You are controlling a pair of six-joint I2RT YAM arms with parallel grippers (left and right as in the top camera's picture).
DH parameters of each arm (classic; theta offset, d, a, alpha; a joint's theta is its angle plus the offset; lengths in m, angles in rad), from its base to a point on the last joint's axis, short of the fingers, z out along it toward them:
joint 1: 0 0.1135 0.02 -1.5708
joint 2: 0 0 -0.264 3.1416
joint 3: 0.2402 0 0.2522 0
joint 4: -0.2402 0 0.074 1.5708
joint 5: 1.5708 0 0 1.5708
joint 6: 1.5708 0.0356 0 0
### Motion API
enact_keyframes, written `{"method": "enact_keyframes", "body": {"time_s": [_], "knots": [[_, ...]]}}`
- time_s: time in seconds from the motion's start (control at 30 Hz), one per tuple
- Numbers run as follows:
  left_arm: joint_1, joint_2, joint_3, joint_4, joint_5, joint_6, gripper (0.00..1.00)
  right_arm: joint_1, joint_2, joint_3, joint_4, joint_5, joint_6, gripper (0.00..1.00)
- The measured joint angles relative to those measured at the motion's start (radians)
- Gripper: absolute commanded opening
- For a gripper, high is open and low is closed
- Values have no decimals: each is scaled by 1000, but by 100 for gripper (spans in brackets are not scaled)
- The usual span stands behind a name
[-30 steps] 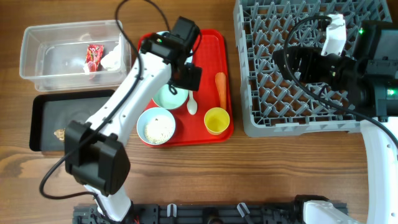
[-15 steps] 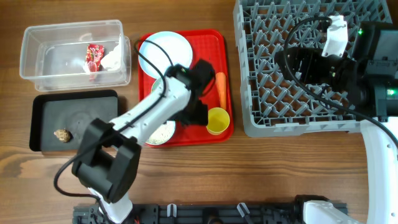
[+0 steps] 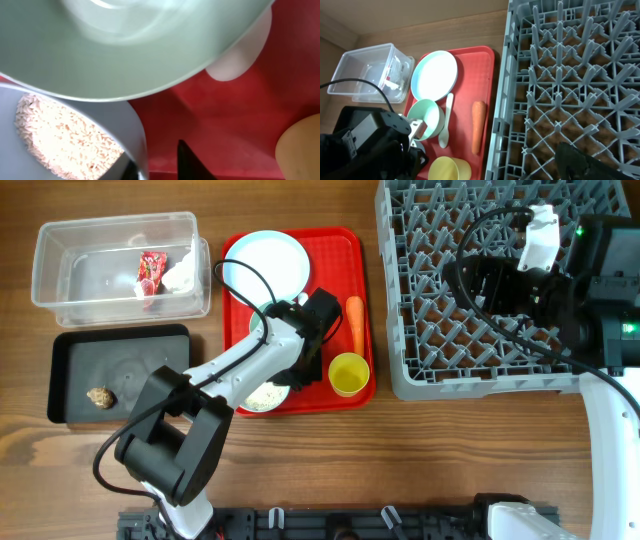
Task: Sort waste into correct bins and load items into the dishwasher rack
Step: 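Grasp the rim of the blue rice bowl with the left gripper, then tip the blue bowl over the black tray to pour out the rice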
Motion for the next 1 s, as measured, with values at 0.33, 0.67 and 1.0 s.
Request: {"method": "enact_keyframes", "body": {"time_s": [0.33, 0.67, 1.0], "knots": [[5, 0, 0, -34, -3, -3, 4, 0, 0, 0, 0, 0, 0, 100], [51, -68, 129, -193, -2, 14, 4, 0, 0, 0, 0, 0, 0, 100], [193, -260, 232, -241, 19, 118, 4, 0, 0, 0, 0, 0, 0, 100]]}}
